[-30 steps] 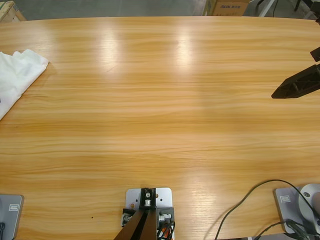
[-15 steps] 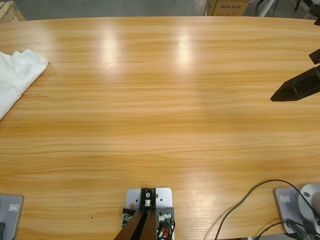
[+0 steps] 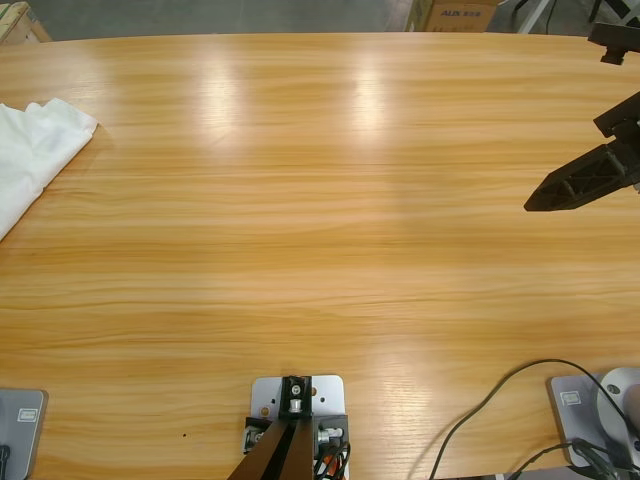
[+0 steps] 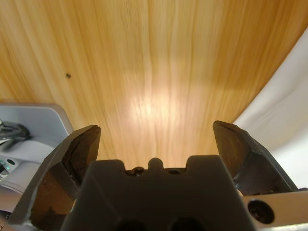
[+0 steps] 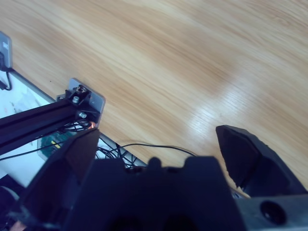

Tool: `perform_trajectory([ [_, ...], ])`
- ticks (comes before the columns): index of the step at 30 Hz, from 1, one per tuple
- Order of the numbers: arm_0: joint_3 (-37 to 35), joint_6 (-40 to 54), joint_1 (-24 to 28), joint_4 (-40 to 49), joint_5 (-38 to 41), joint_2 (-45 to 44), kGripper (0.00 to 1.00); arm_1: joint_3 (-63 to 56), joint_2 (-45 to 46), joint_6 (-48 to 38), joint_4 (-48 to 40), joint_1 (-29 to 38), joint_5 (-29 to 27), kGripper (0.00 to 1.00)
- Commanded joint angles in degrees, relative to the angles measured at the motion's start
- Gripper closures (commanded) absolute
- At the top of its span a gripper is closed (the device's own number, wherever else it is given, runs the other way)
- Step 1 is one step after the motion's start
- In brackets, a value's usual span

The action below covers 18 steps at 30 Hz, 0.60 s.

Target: Fold clothes

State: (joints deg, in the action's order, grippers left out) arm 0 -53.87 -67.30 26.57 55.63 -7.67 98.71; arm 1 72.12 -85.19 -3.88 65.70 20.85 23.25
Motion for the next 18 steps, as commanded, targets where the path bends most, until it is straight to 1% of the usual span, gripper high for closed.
perform_trajectory([
  [1,-2.0,2.3,4.3,-0.9,-1.8,5.6,0.096,-1.3,-1.0,0.7,0.1,0.8,1.1,0.0],
  [10,-6.4,4.1,7.1,-0.8,-3.4,10.7,0.101,-0.6,-0.3,0.8,1.3,0.9,1.3,0.0],
  [18,-10.1,6.0,7.2,-0.7,-5.1,15.8,0.101,-0.1,0.1,1.1,3.0,1.0,1.6,0.0],
])
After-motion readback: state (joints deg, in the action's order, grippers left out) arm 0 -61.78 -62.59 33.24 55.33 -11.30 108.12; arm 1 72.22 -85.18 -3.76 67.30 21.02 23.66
